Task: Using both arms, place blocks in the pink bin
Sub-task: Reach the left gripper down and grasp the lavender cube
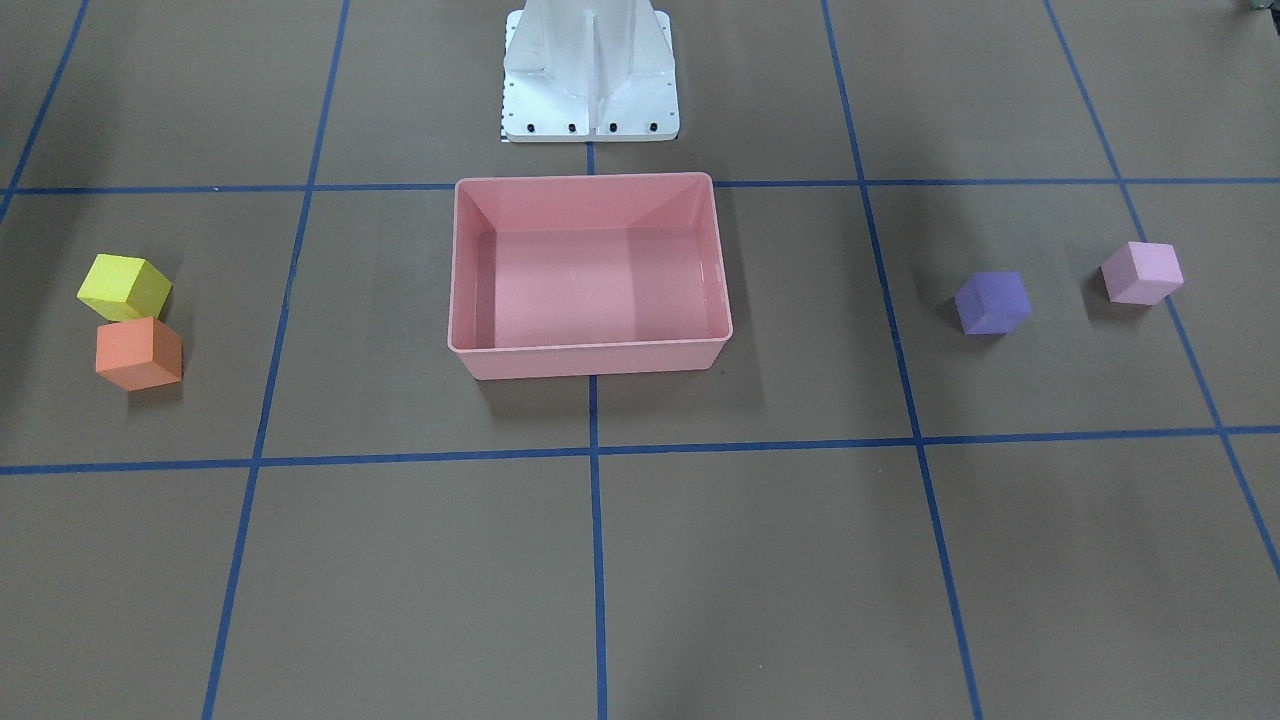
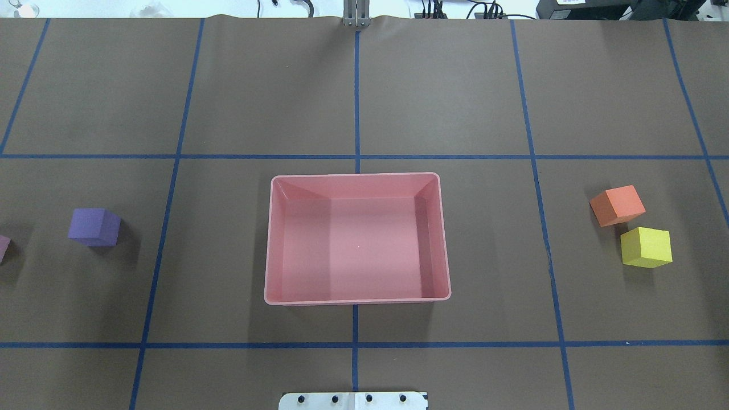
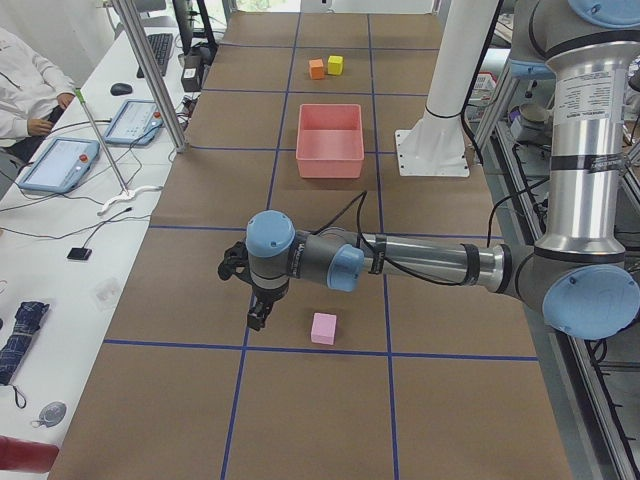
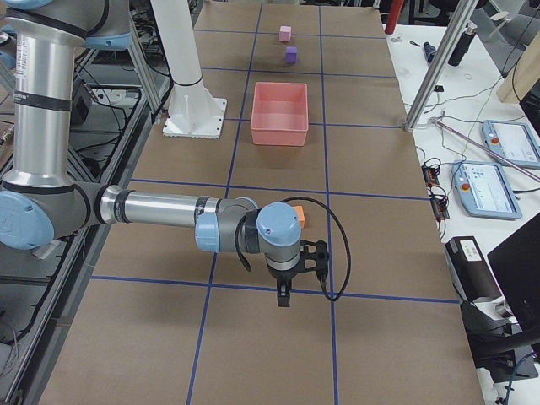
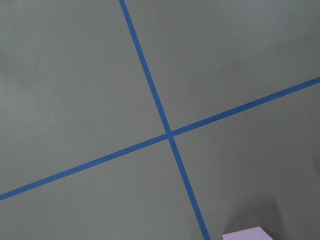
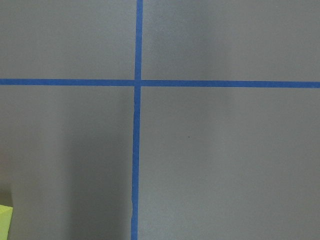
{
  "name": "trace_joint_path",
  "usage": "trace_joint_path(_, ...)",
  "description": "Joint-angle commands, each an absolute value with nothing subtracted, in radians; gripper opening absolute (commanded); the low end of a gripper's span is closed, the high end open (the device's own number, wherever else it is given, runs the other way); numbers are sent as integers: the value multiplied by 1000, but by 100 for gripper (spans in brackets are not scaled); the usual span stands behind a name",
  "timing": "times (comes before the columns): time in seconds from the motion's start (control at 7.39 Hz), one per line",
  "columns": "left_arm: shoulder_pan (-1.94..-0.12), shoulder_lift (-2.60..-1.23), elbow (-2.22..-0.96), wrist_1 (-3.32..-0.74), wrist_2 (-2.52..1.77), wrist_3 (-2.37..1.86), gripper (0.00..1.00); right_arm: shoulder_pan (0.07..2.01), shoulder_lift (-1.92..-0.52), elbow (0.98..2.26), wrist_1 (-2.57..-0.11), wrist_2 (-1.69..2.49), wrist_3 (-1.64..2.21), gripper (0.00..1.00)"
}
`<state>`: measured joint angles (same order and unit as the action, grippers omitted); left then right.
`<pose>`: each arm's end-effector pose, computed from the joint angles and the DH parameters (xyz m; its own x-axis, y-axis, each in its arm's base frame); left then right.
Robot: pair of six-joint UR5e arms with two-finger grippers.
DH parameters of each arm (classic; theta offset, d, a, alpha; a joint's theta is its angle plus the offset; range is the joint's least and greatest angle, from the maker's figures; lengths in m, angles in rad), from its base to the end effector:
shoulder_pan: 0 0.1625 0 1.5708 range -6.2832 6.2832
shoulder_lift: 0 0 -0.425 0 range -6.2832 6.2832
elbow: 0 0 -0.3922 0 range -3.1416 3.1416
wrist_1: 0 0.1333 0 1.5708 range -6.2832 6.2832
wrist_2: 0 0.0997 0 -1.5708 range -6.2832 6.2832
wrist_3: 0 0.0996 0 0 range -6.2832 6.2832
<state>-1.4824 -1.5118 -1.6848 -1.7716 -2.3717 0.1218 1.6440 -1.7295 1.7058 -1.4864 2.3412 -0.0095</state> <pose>-0.0191 -0.4841 0.6070 0.6619 0.3577 -0.6587 -0.1671 0.9271 0.3355 0.0951 -0.4230 0.6567 0.7195 0.0009 0.6945 -0.0662 0.9955 0.0673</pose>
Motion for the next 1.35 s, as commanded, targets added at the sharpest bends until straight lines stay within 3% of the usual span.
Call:
trace_joint_path(0.0,-1398,-1415,-1671,-1920,-2375,-88,100,1643,-1735,1706,-1486,2342,-11,100)
trace_joint_path(0.14,-1328,-1364,-1654,-2077,-2364,-250,100,1643,-1735,1706,-1486,2342,-11,100)
trace_joint_path(0.41,-1235,-1350,-1464,-2445,-2361,-473,100,1643,-1738,1701,-1486,2342,-12,100)
trace_joint_path(1.22,-1105,-1348,-1457,-2485,-2294,-555,100,1643,-1749,1701,-1485,2342,-18,100)
